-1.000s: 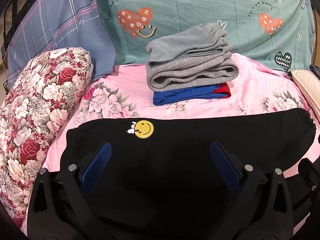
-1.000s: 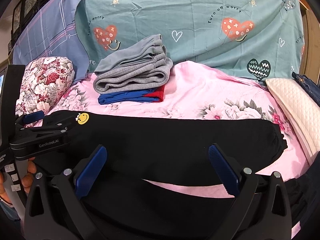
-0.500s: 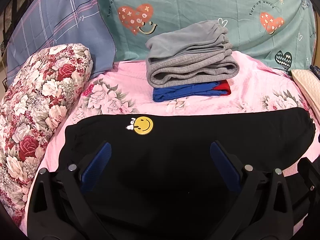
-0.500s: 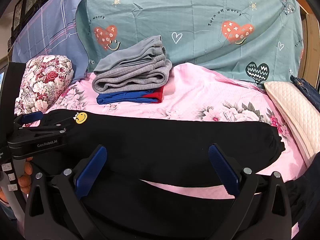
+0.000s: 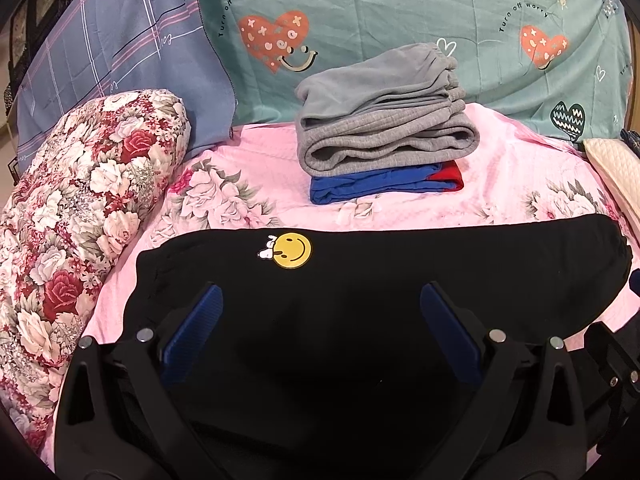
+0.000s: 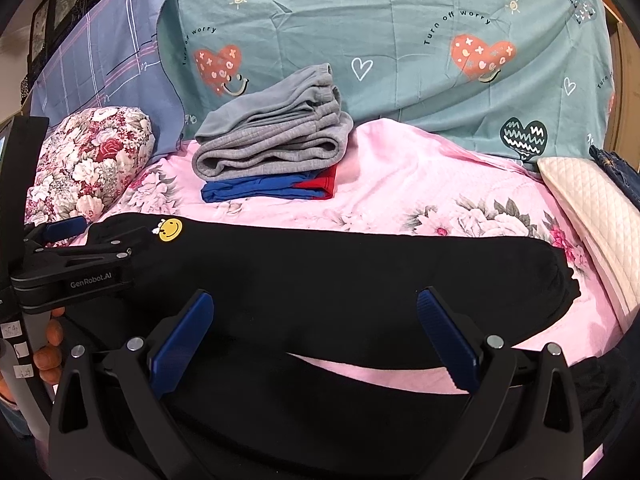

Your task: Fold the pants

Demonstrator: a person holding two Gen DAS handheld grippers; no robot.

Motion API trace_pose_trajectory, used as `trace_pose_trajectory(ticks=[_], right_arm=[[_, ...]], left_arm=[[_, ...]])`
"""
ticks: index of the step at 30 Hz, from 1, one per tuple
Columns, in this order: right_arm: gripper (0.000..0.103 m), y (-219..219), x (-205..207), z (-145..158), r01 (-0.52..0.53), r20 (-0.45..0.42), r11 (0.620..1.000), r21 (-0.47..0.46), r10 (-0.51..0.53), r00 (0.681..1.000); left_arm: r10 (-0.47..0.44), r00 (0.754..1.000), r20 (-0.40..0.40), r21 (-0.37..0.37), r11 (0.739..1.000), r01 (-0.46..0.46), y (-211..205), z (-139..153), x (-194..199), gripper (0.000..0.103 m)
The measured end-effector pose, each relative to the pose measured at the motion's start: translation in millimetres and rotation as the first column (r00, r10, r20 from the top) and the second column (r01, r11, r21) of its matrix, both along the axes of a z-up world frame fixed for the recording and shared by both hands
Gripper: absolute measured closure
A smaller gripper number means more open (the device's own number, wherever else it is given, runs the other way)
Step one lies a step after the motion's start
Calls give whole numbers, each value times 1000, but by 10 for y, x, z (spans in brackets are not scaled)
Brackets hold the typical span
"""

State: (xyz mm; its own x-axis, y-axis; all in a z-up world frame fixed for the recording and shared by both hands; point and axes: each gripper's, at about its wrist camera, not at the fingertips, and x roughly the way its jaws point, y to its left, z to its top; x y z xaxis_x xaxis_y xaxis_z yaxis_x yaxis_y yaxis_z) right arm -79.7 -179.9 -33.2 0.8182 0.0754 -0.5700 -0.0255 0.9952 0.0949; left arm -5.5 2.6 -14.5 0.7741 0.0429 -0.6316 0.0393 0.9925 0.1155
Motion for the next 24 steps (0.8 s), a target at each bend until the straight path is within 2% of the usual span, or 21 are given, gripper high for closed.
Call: trace_pose_trajectory(ticks=[10,19,22,24], right_arm=[[1,54,-46,29,-9,-3,1000,2,9,1000],[1,91,-323,114,-12,16,999,-41,13,1000],[1,51,-482,126,-25,4,999,-44,25,1000],[1,-25,-604,117,-41,-19,999,-23,40,999]], left_arm=[[-2,1000,17,-1,1000,2,39,48,-119,2],[-8,1000,25,-29,1000,9,160,169,-355,2],[-52,998,-21,-74,996,51,293,187,-476,2],[-113,990,-85,-160,982,99,517,159,-615,2]])
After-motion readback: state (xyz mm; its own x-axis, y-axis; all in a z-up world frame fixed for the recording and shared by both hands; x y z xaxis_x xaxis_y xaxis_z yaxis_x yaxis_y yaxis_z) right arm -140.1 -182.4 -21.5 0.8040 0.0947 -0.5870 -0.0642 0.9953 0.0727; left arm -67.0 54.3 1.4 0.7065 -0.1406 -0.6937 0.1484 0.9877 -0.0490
